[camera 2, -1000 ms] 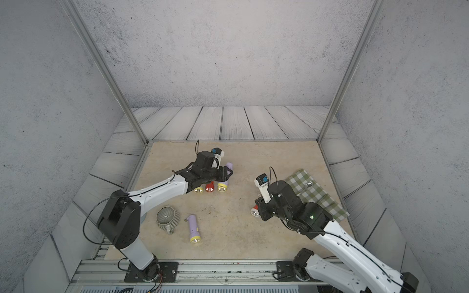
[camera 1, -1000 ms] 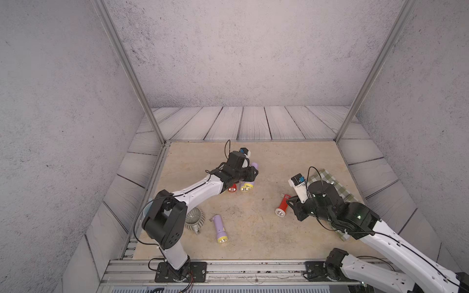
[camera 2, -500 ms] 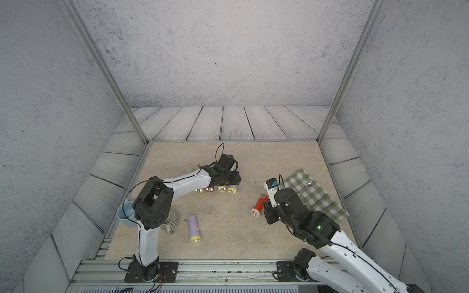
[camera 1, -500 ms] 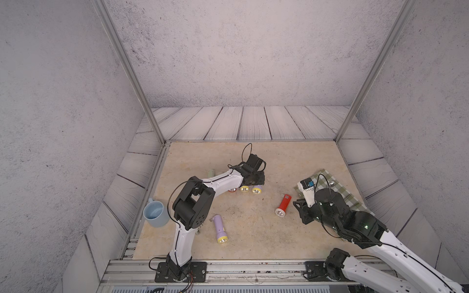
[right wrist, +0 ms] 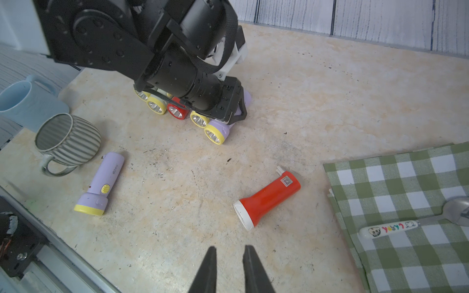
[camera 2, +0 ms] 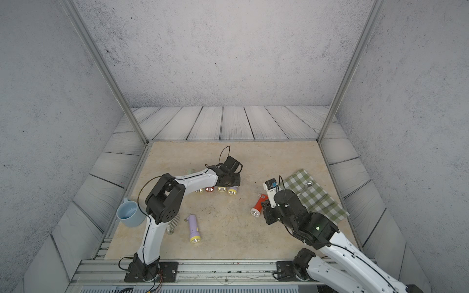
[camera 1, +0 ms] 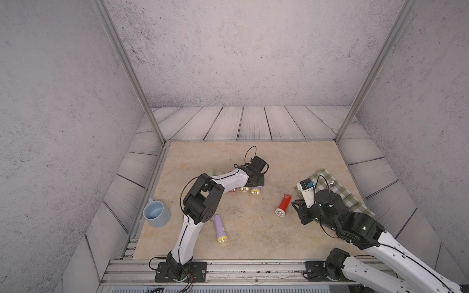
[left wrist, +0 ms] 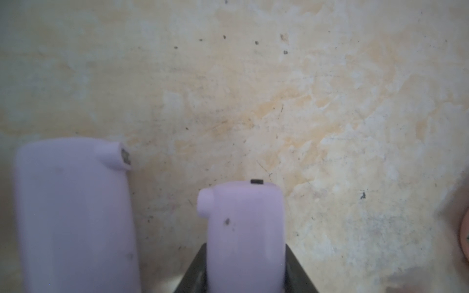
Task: Close the plug at the bottom of the flashlight
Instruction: Place the flashlight at the center of the board.
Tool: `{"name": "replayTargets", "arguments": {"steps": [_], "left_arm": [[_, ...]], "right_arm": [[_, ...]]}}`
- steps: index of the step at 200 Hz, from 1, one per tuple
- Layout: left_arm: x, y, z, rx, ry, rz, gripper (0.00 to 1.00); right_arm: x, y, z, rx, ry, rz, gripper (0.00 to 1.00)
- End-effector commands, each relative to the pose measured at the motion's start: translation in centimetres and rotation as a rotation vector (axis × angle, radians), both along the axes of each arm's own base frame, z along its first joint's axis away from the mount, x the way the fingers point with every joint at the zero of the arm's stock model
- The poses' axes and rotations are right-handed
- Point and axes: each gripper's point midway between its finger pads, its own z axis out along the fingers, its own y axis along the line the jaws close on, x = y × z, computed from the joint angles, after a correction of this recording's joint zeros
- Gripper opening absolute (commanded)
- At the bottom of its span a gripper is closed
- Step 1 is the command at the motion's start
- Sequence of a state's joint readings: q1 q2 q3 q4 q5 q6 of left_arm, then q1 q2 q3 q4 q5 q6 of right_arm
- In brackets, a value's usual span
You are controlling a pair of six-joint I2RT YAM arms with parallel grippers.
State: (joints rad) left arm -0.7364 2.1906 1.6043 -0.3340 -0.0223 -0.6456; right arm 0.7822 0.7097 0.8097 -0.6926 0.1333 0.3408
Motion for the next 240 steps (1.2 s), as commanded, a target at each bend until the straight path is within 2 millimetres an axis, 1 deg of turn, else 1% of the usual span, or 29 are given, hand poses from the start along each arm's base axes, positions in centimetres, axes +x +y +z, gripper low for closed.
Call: {"name": "replayTargets", "arguments": {"steps": [1,18,23,28,68,76,90,98,123,134,148,165,176,191,219,227,240], "left_arm": [[0.9,0.1,0.1,0.029,-0.023,0.02,0.08],[1.2,0.2,0.0,0.043,-0.028,0.021,0.18],[1.2,0.3,-0.1,0.048,-0.03,0.021,0.23],[1.3,0.3,-0.1,0.05,-0.032,0.02,0.25],[1.8,0.4,-0.9,0.077,-0.043,0.019,0.25],[1.9,0.4,-1.0,0.08,-0.045,0.019,0.26],[2.0,0.4,-1.0,0.082,-0.049,0.018,0.33],[2.0,0.3,-1.0,0.083,-0.05,0.015,0.4],[2.1,0.3,-1.1,0.087,-0.052,0.008,0.53],[2.0,0.4,-1.1,0.09,-0.05,0.008,0.55],[2.0,0.4,-1.0,0.09,-0.053,0.007,0.55],[2.0,0.3,-0.4,0.081,-0.059,0.007,0.55],[2.1,0.1,0.5,0.067,-0.068,0.004,0.56],[1.9,-0.2,2.3,0.04,-0.083,-0.006,0.57],[1.5,-0.6,7.6,0.003,-0.168,-0.027,0.6],[1.2,-0.6,9.5,-0.004,-0.206,-0.035,0.6],[0.6,-0.5,12.1,-0.002,-0.261,-0.051,0.61]], "right_arm": [[0.0,0.4,0.0,0.021,0.003,0.009,0.23],[0.1,0.5,-0.1,0.02,0.005,0.013,0.23],[0.1,0.5,-0.1,0.02,0.006,0.013,0.23],[0.1,0.5,-0.1,0.02,0.005,0.013,0.23],[0.2,0.5,0.1,0.027,-0.003,0.012,0.23],[0.1,0.5,0.0,0.027,-0.001,0.013,0.23],[0.1,0.5,0.0,0.027,-0.001,0.013,0.23],[0.1,0.5,0.0,0.026,-0.002,0.014,0.23],[0.1,0.4,0.0,0.026,-0.004,0.013,0.23],[0.1,0.5,0.0,0.028,-0.003,0.014,0.23],[0.0,0.5,0.0,0.027,-0.001,0.014,0.23],[0.0,0.5,0.0,0.027,0.001,0.016,0.23],[0.0,0.5,-0.1,0.027,0.004,0.016,0.23],[0.0,0.4,-0.1,0.027,0.003,0.015,0.23],[0.0,0.3,0.0,0.026,0.0,0.009,0.23],[0.0,0.3,-0.1,0.025,0.0,0.008,0.24],[0.1,0.3,-0.1,0.023,0.003,0.003,0.25]]}}
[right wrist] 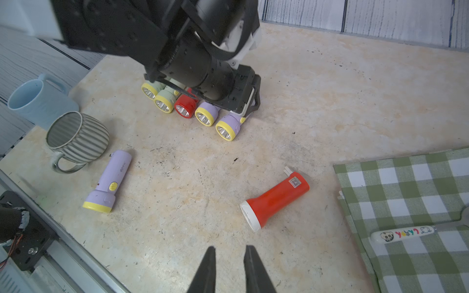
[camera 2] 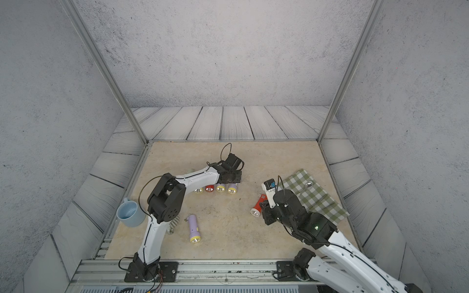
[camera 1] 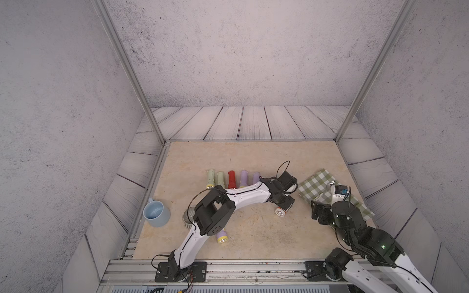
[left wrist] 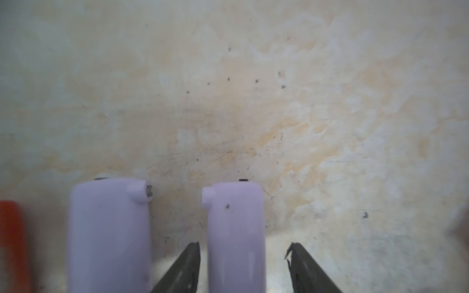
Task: Close the plug at the bottom of the flashlight
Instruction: Place the flashlight at the center of the board.
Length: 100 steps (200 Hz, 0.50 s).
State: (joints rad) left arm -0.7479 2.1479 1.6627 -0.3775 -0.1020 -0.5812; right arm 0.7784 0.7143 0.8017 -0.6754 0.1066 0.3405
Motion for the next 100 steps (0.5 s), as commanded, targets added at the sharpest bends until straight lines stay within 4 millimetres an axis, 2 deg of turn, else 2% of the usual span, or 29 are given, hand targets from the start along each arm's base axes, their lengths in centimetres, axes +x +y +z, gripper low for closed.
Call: {"name": "replayTargets", "arguments": {"steps": [1,22,35,50,71,100], "left_arm": [[-0.6,-0.5,8.3,-0.042,-0.159,-0.039,0.61],[-2.4,-0.5,11.5,-0.038,-0.233,-0.089,0.62],[-3.9,-1.2,12.2,-0.067,-0.246,-0.143,0.62],[-5.6,-1.8,11.7,-0.087,-0.231,-0.202,0.62],[-8.4,-3.0,9.8,-0.097,-0.172,-0.307,0.62],[-12.2,-5.4,7.8,-0.099,-0.126,-0.476,0.62]], "right_arm": [[0.1,-0.2,0.1,0.007,-0.006,-0.013,0.25],[0.2,-0.7,0.0,-0.002,-0.006,-0.039,0.25],[0.5,-1.4,0.4,-0.003,-0.025,-0.081,0.26],[0.6,-2.4,1.1,0.004,-0.057,-0.124,0.28],[0.7,-3.6,1.9,0.003,-0.088,-0.177,0.33],[0.7,-5.1,0.9,-0.048,-0.071,-0.247,0.4]]}}
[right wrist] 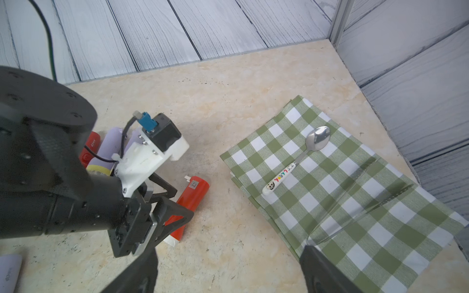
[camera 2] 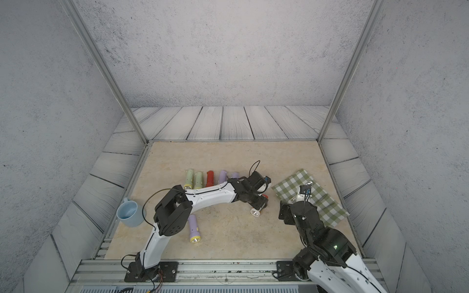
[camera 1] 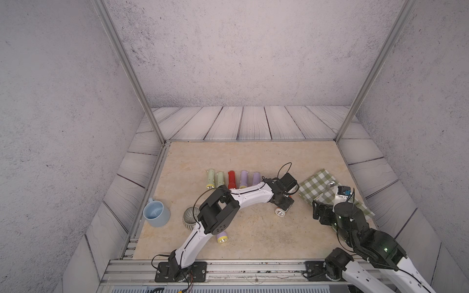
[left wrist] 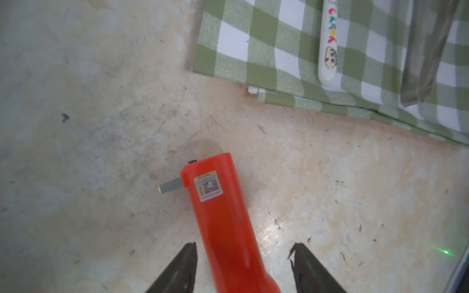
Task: Close the plug at the bottom of the flashlight
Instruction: Place the flashlight at the center of the board, then pick up the flashlight from the center of the board.
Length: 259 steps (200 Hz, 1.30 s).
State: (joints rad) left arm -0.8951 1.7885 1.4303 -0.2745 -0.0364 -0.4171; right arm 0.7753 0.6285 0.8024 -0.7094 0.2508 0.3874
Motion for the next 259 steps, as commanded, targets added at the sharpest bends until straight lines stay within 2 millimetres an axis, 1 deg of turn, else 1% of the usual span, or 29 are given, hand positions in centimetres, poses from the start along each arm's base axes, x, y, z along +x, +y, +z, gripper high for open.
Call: {"name": "replayTargets", "arguments": {"steps": [1,9,28,47,67,75,84,93,114,142,191,218,259], "left_arm": [[-3.4,-2.0,-2.8,0.039,0.05,-0.169,0.62],[-4.2,-2.8,-3.2,0.035,0.065,-0.212,0.62],[-6.1,-4.6,-4.2,0.02,0.103,-0.301,0.63],[-7.3,-6.0,-4.8,0.023,0.117,-0.362,0.63],[-7.9,-6.8,-5.5,0.028,0.132,-0.394,0.64],[-8.0,-7.1,-5.7,0.033,0.14,-0.4,0.64],[-8.1,-7.3,-6.2,0.046,0.148,-0.405,0.64],[-8.1,-7.6,-6.6,0.06,0.152,-0.407,0.64],[-7.9,-8.0,-7.8,0.104,0.166,-0.406,0.64],[-7.5,-8.5,-9.4,0.161,0.18,-0.404,0.63],[-6.9,-8.5,-12.2,0.25,0.207,-0.383,0.63],[-6.5,-8.2,-13.6,0.304,0.211,-0.358,0.63],[-5.5,-8.2,-14.9,0.361,0.198,-0.332,0.63]], "right_arm": [[0.2,-2.1,-0.6,-0.052,0.013,-0.106,0.4],[0.3,-2.5,-1.0,-0.061,0.022,-0.126,0.44],[0.4,-3.1,-1.5,-0.084,0.033,-0.162,0.58],[0.4,-4.0,-2.0,-0.107,0.042,-0.198,0.69],[0.3,-5.2,-2.5,-0.132,0.05,-0.256,0.76],[0.3,-5.9,-2.8,-0.135,0.054,-0.291,0.8],[0.2,-6.4,-3.1,-0.125,0.057,-0.323,0.85],[0.2,-6.8,-3.2,-0.102,0.054,-0.347,0.88],[0.0,-7.6,-2.7,-0.046,0.027,-0.388,0.9],[-0.2,-8.6,-1.8,-0.006,-0.011,-0.42,0.9],[-0.3,-8.7,-2.5,0.015,0.014,-0.433,0.9],[-0.4,-9.0,-2.1,0.038,0.001,-0.447,0.9],[-0.5,-9.3,-2.1,0.045,-0.006,-0.457,0.9]]}}
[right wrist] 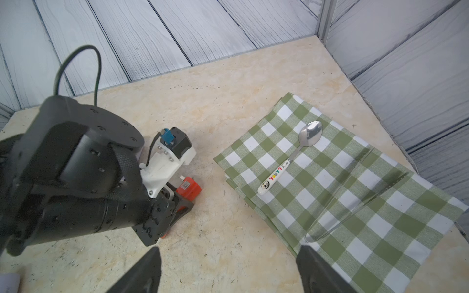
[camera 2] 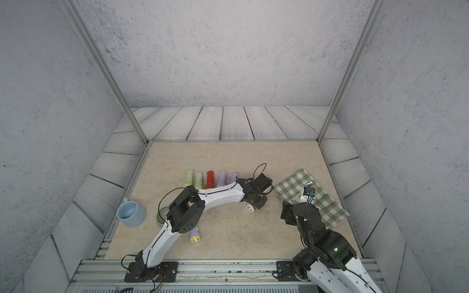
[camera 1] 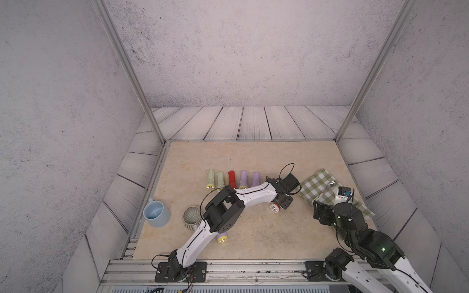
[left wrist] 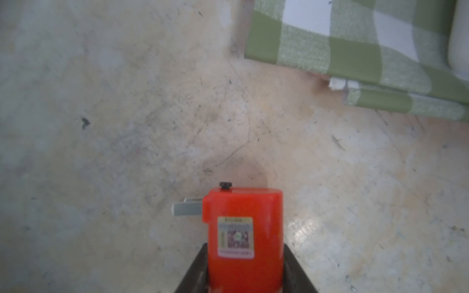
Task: Close the plug at the bottom of the flashlight
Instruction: Pick up the flashlight from the center of the board.
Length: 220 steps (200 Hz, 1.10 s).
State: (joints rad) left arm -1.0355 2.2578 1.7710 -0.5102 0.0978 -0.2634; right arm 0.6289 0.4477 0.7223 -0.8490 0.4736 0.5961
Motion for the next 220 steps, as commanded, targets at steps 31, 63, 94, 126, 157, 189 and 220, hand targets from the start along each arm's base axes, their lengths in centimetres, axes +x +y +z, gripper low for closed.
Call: {"name": "replayTargets", "arguments": {"steps": [31,63,94,126,157,189,220], "left_arm": [[1.2,0.4,-1.8,0.102,-0.05,0.016,0.61],[1.6,0.1,-2.5,0.112,-0.051,0.017,0.5],[1.6,0.0,-2.6,0.115,-0.054,0.015,0.31],[1.9,0.5,-1.8,0.118,-0.076,0.034,0.2],[2.1,1.0,1.0,0.059,-0.136,0.036,0.05],[2.8,2.4,6.3,-0.038,-0.258,0.059,0.04],[2.5,4.4,12.6,-0.186,-0.408,0.06,0.0]], "right_arm": [[-0.1,-0.4,-0.6,0.011,0.004,-0.025,0.9],[0.0,-0.5,-0.6,0.013,-0.002,-0.031,0.88],[0.1,-0.6,-0.8,0.013,0.002,-0.038,0.86],[0.2,-0.5,-1.0,0.012,0.009,-0.038,0.86],[0.4,-0.3,-0.8,0.008,0.013,-0.028,0.85],[0.7,0.3,-0.7,0.019,0.02,-0.015,0.84],[1.1,1.5,-0.7,0.043,0.043,0.024,0.84]]}}
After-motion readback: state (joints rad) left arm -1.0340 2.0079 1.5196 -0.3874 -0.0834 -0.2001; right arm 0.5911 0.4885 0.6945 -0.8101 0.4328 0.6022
